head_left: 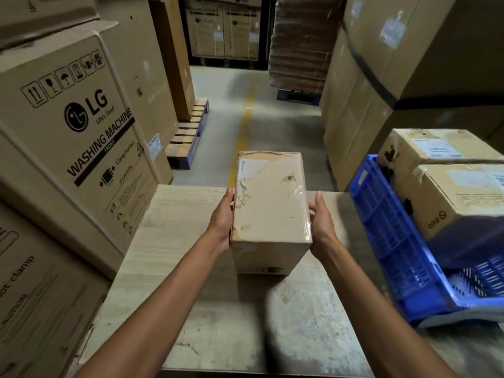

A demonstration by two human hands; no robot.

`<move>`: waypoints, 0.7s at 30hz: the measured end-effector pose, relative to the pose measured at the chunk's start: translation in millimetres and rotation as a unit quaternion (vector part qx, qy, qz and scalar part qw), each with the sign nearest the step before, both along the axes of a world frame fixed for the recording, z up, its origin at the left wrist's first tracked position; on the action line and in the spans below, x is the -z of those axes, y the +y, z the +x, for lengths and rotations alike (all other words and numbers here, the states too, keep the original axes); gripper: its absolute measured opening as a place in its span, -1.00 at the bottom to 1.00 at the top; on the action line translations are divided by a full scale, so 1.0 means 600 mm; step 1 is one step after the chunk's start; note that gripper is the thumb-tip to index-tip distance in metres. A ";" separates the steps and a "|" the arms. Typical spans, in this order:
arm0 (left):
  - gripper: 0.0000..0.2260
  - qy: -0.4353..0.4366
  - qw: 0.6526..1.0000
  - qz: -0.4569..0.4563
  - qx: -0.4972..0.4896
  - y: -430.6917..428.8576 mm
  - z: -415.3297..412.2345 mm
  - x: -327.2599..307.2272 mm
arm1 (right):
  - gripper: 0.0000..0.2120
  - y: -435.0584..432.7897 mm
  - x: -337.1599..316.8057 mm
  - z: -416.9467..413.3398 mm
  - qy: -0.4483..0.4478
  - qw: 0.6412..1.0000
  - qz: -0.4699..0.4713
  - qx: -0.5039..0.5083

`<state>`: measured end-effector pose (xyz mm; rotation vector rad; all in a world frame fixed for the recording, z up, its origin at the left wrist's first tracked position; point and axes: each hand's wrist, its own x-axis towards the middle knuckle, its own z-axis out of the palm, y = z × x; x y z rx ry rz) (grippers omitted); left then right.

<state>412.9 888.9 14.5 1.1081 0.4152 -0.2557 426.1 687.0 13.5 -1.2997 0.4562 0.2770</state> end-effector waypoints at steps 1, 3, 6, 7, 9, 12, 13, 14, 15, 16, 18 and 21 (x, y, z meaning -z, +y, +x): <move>-0.51 -0.005 1.000 0.003 -0.005 0.000 -0.002 0.002 | -0.39 0.000 0.001 0.000 -0.003 1.000 -0.001 0.001; -0.56 -0.033 0.998 0.034 -0.028 -0.003 -0.003 0.000 | -0.52 0.003 -0.003 0.000 -0.038 0.999 -0.035 -0.002; -0.69 -0.142 0.954 0.251 -0.084 -0.005 -0.006 0.001 | -0.68 0.003 -0.005 -0.004 -0.171 0.960 -0.220 0.012; -0.72 -0.203 0.909 0.352 -0.095 -0.005 -0.011 0.000 | -0.68 0.003 -0.010 -0.012 -0.229 0.927 -0.298 0.012; -0.72 -0.321 0.809 0.482 -0.099 -0.009 -0.022 0.000 | -0.69 0.006 -0.012 -0.022 -0.352 0.837 -0.419 0.004; -0.67 -0.401 0.711 0.576 -0.052 -0.014 -0.026 0.005 | -0.67 0.015 -0.011 -0.026 -0.434 0.740 -0.511 -0.053; -0.64 -0.400 0.689 0.604 -0.027 -0.015 -0.025 0.008 | -0.64 0.019 -0.006 -0.025 -0.434 0.720 -0.535 -0.084; -0.62 -0.389 0.669 0.633 -0.002 -0.017 -0.022 0.011 | -0.60 0.024 0.000 -0.025 -0.430 0.696 -0.563 -0.115; -0.60 -0.375 0.654 0.656 0.024 -0.018 -0.021 0.013 | -0.58 0.029 0.008 -0.025 -0.428 0.670 -0.590 -0.138; -0.58 -0.362 0.644 0.673 0.046 -0.020 -0.020 0.016 | -0.56 0.032 0.014 -0.027 -0.424 0.646 -0.616 -0.152; -0.56 -0.353 0.622 0.695 0.072 -0.020 -0.018 0.016 | -0.54 0.034 0.020 -0.030 -0.414 0.621 -0.644 -0.166; -0.60 -0.343 0.575 0.735 0.106 -0.019 -0.006 -0.003 | -0.57 0.027 -0.001 -0.017 -0.409 0.605 -0.657 -0.189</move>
